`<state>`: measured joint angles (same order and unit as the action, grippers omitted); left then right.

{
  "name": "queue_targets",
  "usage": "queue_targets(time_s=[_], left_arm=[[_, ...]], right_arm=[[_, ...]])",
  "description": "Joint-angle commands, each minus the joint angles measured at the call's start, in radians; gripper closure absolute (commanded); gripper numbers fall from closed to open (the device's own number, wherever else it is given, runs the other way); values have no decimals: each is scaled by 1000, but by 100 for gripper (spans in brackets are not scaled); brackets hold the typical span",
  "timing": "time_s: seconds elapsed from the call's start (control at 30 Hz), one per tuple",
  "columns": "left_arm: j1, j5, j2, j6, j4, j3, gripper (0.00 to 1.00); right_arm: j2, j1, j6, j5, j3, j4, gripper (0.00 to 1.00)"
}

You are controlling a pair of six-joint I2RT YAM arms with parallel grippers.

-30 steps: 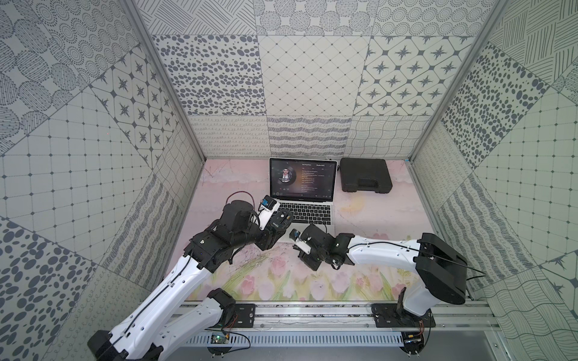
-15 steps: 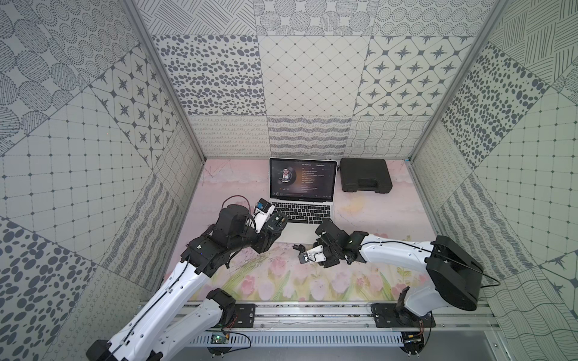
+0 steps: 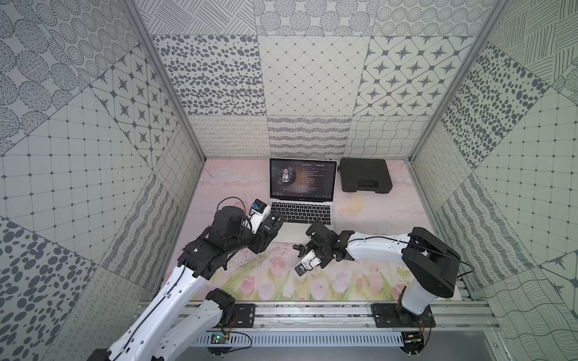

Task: Remove the wireless mouse receiver from the laptop
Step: Pick up the lid from the center of the board.

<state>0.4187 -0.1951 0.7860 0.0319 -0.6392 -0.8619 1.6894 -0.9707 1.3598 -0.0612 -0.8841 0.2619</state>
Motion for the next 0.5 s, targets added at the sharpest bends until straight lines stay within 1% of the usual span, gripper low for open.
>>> queue_targets(time_s=[0.0, 0.2, 0.33, 0.47], left_arm=[[-21, -50, -12, 20, 45, 16, 100], [-37, -63, -10, 17, 50, 18, 100], [-43, -66, -10, 16, 51, 22, 100], [-46, -68, -11, 16, 52, 20, 100]], right_arm=[[27, 1, 38, 19, -13, 7, 68], [57, 3, 67, 13, -52, 41, 66], [91, 3, 85, 6, -84, 67, 67], [118, 9, 104, 15, -115, 104, 71]])
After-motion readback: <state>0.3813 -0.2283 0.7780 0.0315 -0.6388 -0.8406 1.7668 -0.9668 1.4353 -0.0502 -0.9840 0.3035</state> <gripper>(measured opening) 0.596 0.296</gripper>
